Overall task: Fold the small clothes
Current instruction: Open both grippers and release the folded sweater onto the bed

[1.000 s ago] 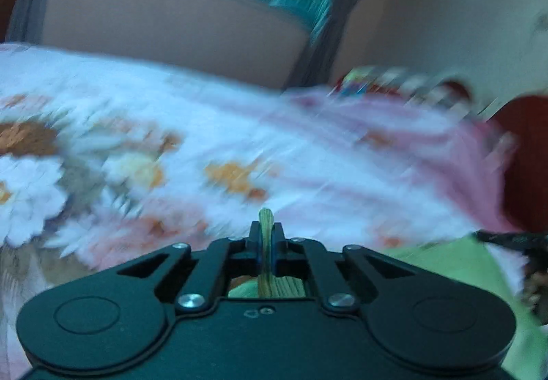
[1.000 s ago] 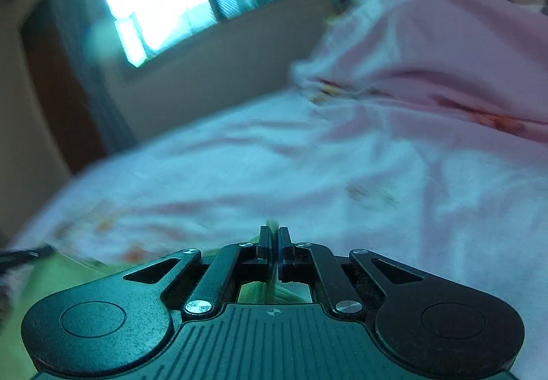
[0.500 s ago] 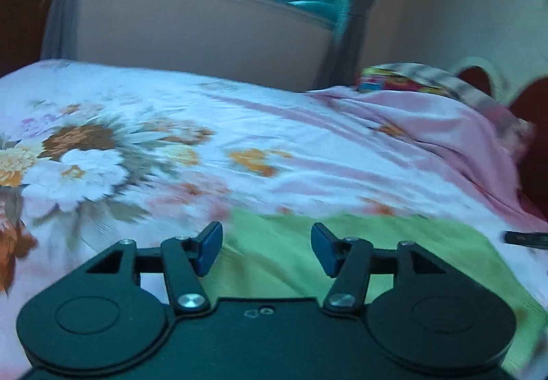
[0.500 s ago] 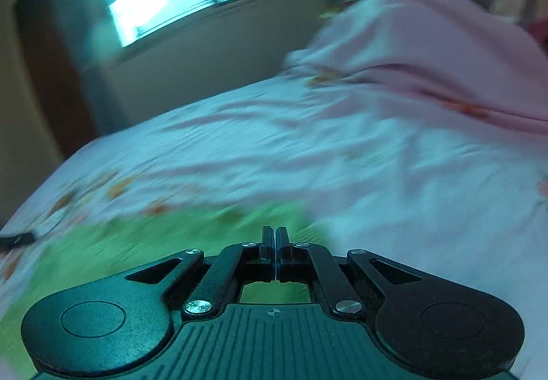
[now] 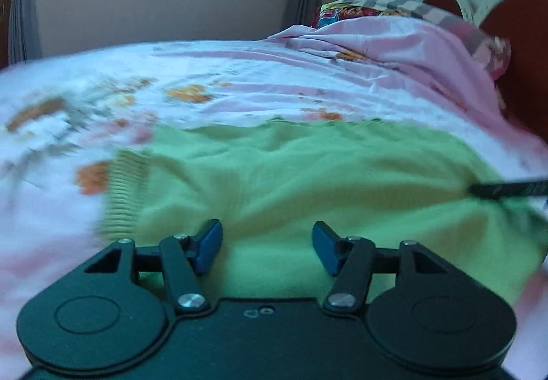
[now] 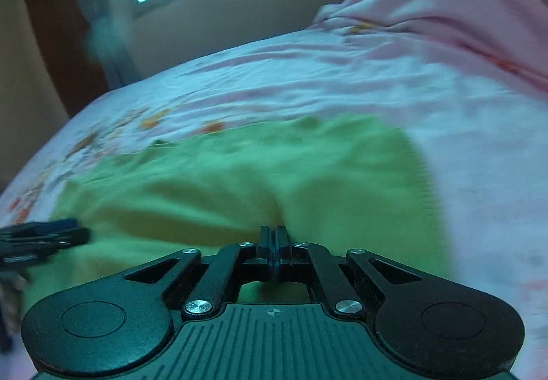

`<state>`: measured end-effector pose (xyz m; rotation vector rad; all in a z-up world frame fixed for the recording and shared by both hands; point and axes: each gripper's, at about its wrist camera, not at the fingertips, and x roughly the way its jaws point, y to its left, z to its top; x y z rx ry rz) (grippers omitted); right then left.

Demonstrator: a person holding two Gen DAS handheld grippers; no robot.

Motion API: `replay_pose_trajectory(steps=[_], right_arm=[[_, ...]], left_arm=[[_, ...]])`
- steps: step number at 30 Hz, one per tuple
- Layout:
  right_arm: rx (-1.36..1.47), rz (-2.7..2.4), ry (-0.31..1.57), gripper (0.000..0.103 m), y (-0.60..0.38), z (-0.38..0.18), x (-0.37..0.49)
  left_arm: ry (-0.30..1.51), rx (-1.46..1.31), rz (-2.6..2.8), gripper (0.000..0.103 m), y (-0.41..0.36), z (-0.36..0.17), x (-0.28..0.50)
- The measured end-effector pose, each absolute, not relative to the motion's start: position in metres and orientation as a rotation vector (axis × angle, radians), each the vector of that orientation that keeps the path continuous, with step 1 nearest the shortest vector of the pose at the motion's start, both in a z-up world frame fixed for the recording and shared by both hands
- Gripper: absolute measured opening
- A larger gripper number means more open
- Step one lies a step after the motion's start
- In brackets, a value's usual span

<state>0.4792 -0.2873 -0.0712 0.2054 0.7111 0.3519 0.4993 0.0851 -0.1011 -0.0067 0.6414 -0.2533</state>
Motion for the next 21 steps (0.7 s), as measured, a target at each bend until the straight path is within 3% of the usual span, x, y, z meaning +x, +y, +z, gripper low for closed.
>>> replay_pose_trajectory(steps=[7, 14, 21], right_arm=[[0.298, 0.43, 0.637, 0.0, -0.295, -0.035, 0.414], [0.176, 0.475, 0.743, 0.0, -0.226, -0.067, 0.375], [0.293, 0.387, 0.704, 0.0, -0.296, -0.058, 0.364]], left_arm=[[0.568, -0.151, -0.274, 0.057, 0.06, -0.067, 0.422], [0.702, -0.066, -0.31, 0.059, -0.013, -0.104, 0.406], [0.663, -0.07, -0.235, 0.059, 0.031, -0.087, 0.38]])
